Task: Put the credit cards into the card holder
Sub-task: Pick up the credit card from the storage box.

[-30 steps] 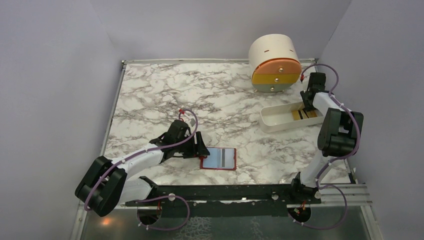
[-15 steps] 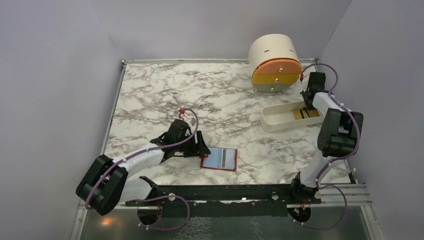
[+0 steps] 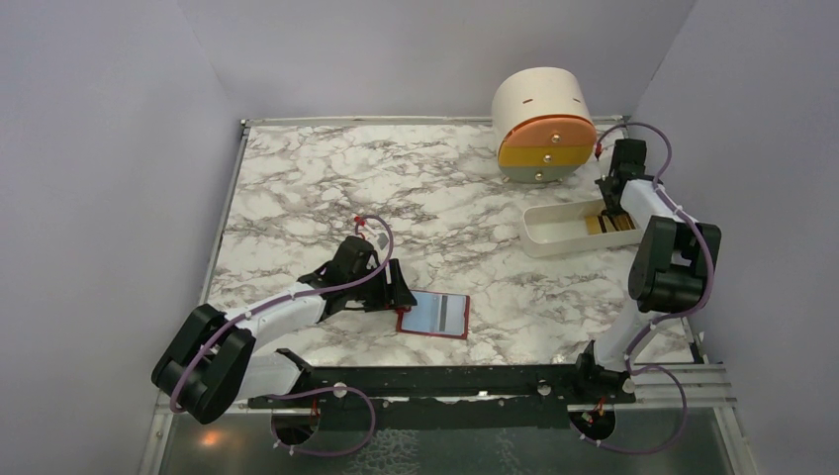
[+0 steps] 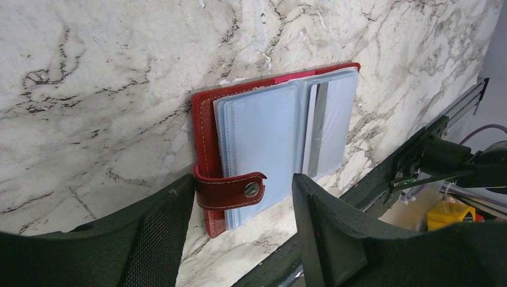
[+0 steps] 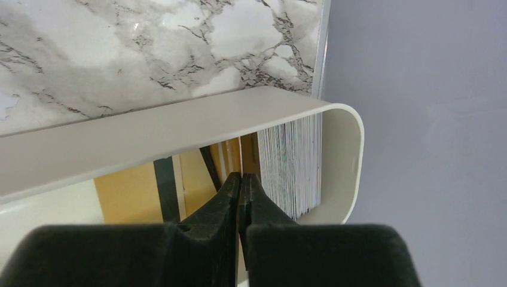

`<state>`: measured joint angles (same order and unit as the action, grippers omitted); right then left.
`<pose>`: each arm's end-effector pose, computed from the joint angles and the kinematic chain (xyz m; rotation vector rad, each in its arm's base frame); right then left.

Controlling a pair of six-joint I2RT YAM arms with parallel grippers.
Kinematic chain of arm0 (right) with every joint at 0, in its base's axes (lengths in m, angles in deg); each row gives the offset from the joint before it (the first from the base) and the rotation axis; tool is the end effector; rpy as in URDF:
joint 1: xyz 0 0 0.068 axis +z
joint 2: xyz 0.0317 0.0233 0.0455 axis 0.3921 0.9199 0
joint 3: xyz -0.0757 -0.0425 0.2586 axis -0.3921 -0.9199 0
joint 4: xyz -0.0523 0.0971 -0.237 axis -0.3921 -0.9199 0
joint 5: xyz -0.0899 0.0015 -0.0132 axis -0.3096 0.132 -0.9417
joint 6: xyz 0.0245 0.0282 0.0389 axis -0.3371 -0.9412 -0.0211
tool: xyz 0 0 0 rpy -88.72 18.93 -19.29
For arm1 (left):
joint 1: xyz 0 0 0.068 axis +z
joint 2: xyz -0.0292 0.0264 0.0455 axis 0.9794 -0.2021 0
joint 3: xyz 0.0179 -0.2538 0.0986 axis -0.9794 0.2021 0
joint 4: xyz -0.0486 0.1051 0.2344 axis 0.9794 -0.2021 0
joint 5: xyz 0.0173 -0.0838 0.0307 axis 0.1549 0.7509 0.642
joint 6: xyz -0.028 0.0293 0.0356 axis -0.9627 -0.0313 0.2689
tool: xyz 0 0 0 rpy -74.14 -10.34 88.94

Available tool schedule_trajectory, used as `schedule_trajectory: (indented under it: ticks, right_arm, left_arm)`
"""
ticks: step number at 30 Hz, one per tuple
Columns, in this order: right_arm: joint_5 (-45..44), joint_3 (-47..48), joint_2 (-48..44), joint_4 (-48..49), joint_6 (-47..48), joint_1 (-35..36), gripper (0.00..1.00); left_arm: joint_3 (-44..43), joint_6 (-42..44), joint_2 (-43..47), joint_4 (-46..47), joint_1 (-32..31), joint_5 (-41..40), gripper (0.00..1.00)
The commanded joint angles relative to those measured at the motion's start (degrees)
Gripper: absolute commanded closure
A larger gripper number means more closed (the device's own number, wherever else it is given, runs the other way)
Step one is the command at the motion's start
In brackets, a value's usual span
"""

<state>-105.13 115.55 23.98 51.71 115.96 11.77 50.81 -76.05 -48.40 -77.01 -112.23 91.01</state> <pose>0.3660 -0.0849 0.2019 -0.2199 2.6075 -0.6642 0.1767 -0.1344 0.1553 -0.0536 2.5943 -1.0394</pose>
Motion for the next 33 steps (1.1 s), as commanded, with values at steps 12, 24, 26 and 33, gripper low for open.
schedule_trajectory:
  ticks: [12,24,26,33]
  right_arm:
    - [10.8,7.6,-10.3,-10.4,-10.0,0.0,0.99]
    - [9.7,5.5,-18.6,-13.6,-16.3,2.8,0.99]
    - [11.1,4.2,-20.0,-12.6,-16.0,2.8,0.99]
    - [14.8,-0.5,-18.6,-7.9,-16.3,2.8,0.99]
  left_arm:
    - [0.1,1.1,0.4,1.1,-0.1,1.3,0.37]
    - [0.1,2.0,4.6,-4.0,-0.1,-0.9,0.37]
    - [0.0,2.1,5.7,-4.8,-0.1,-1.3,0.37]
    - [-0.2,1.6,7.6,-6.3,-0.1,-1.8,0.37]
